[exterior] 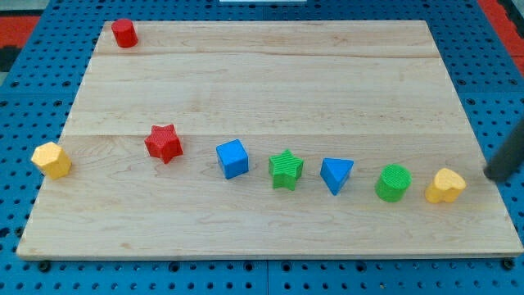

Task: Slide the blue triangle towards the top center of the board

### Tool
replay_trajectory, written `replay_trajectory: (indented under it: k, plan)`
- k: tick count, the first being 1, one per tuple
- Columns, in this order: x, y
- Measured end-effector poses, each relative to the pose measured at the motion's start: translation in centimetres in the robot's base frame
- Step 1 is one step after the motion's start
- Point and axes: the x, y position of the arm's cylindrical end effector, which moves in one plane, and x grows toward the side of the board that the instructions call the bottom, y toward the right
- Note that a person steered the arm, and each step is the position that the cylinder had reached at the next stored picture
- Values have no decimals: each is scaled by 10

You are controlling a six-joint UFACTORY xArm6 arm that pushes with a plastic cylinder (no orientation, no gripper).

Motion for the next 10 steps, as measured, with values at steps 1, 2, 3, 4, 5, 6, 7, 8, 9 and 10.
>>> replay_trajectory:
  k: [1,2,3,4,5,6,7,8,9,10]
  plan:
    - [62,-46]
    - [12,-169]
    - [-2,-214]
    - [-45,-215]
    - [-81,-194]
    - [-50,-198]
    - [-37,-172]
    - [-44,-128]
    - [-104,-154]
    - [-112,-193]
